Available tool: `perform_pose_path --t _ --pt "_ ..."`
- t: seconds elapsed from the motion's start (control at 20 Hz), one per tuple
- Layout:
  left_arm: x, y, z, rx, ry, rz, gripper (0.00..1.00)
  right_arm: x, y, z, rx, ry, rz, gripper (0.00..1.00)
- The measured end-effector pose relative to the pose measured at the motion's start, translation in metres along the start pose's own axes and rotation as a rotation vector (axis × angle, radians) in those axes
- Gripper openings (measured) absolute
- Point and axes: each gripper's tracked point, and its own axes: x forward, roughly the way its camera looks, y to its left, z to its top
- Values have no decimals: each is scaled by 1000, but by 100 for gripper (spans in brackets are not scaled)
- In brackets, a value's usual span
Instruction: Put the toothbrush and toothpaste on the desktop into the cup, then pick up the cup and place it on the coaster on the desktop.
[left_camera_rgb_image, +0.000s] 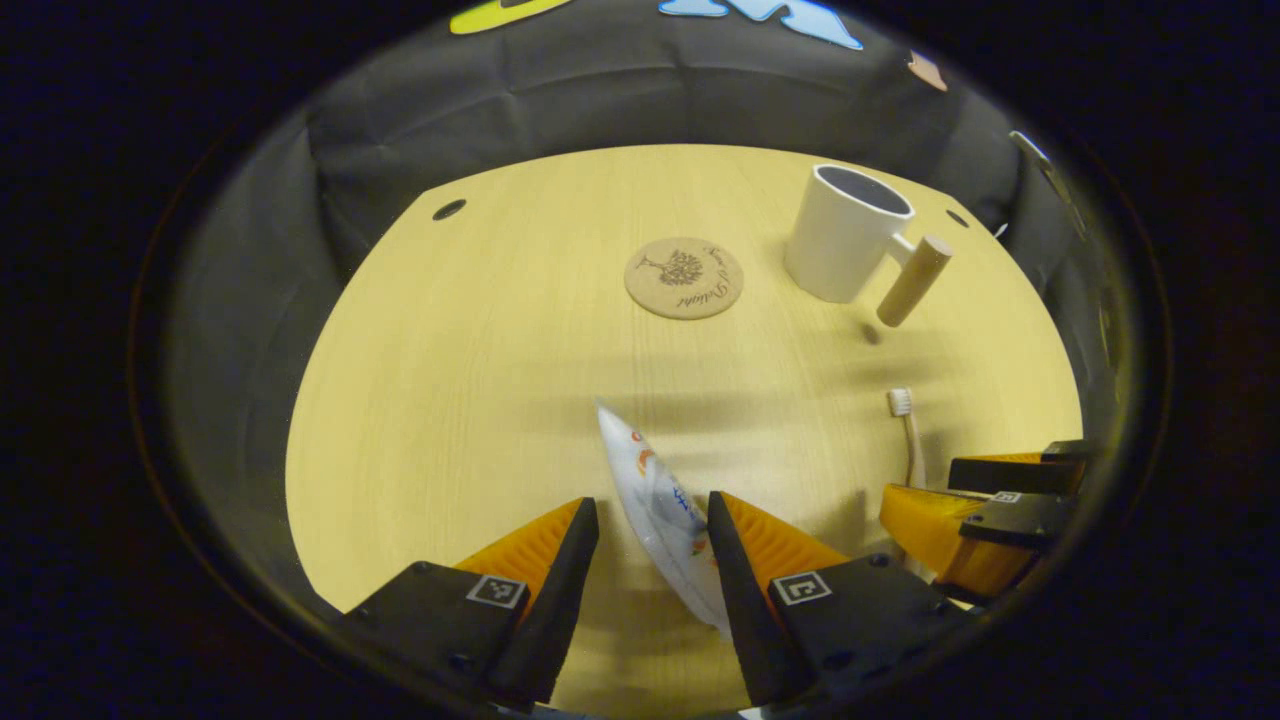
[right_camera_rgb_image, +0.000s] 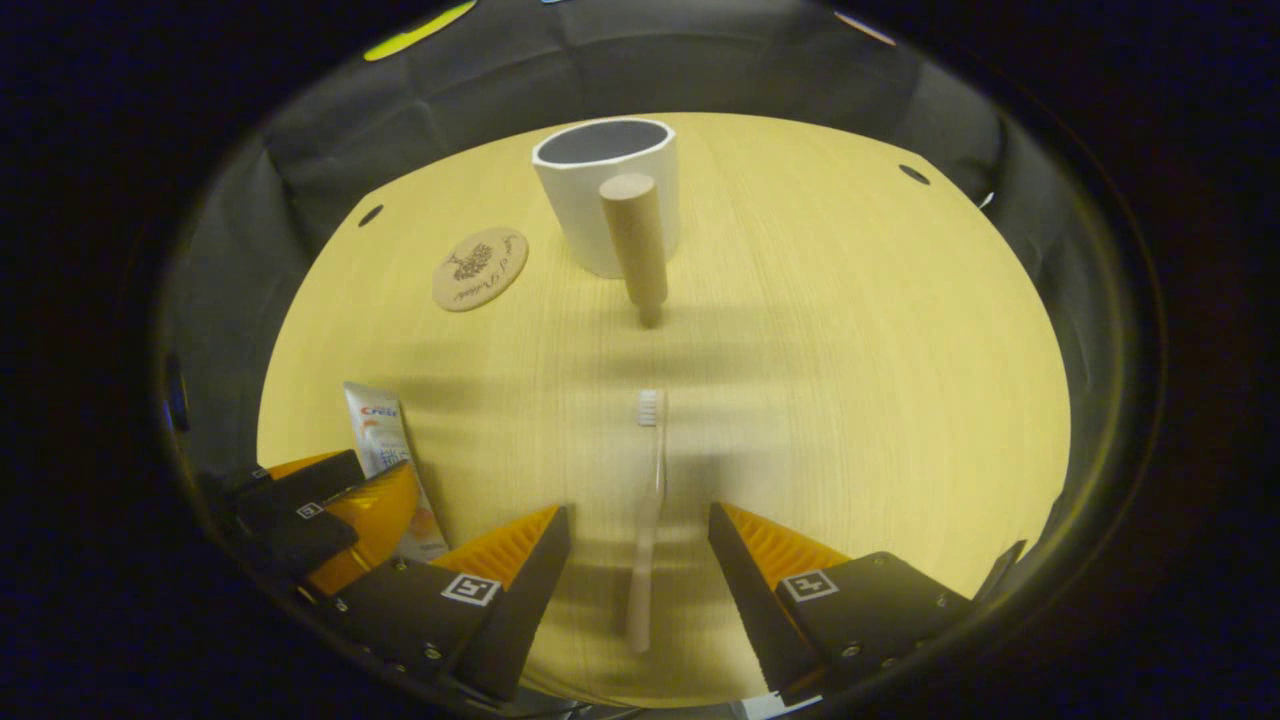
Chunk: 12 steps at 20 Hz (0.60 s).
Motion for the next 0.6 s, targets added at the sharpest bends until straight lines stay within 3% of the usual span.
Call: perform_pose_path --t 0.45,0.6 --pt "11 6 -12 -46 51 1 75 8 -8 -1 1 33 -53 84" --pt "10 3 -10 -50 45 -2 72 7 -8 -3 -18 46 -86 77"
